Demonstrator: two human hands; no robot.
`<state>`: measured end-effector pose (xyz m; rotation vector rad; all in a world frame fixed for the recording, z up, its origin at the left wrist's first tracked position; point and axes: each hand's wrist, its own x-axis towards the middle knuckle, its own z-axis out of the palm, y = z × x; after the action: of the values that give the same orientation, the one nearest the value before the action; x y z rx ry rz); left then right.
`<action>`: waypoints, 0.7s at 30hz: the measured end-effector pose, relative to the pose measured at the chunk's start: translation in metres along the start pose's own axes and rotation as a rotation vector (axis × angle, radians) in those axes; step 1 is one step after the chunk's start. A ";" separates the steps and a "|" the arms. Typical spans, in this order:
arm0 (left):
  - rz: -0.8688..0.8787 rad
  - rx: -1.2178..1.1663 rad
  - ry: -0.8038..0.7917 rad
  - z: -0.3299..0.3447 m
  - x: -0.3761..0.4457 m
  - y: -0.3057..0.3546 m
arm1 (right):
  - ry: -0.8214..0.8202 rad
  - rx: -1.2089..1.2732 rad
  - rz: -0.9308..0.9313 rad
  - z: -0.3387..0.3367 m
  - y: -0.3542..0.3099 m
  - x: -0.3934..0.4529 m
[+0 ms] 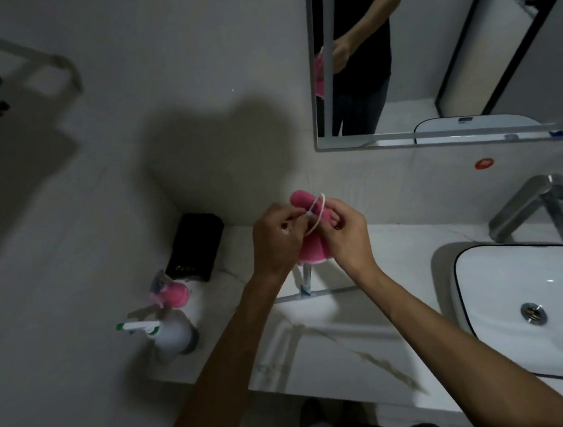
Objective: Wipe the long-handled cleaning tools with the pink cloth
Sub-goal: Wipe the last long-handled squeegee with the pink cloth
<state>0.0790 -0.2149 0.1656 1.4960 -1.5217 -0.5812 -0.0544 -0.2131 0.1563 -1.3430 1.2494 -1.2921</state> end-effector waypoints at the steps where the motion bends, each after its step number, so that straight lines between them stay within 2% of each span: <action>1: 0.001 -0.006 -0.015 -0.001 0.003 -0.002 | -0.026 -0.031 -0.003 0.002 0.002 0.000; 4: 0.013 -0.011 -0.065 -0.007 0.009 -0.006 | -0.122 -0.090 -0.009 0.012 0.008 -0.002; 8: 0.026 -0.004 -0.084 -0.012 0.010 -0.018 | -0.074 -0.161 -0.094 0.022 0.009 0.003; 11: 0.014 -0.021 -0.054 -0.016 0.008 -0.024 | -0.104 -0.182 -0.142 0.031 0.010 0.011; 15: -0.008 -0.050 0.044 -0.024 0.002 -0.031 | -0.146 -0.207 -0.125 0.047 0.021 0.003; 21: -0.131 -0.132 -0.031 -0.042 -0.006 -0.042 | -0.265 -0.212 -0.052 0.067 0.052 -0.035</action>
<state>0.1361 -0.2053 0.1497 1.4982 -1.3878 -0.7696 0.0095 -0.1880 0.0952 -1.6476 1.1962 -0.9967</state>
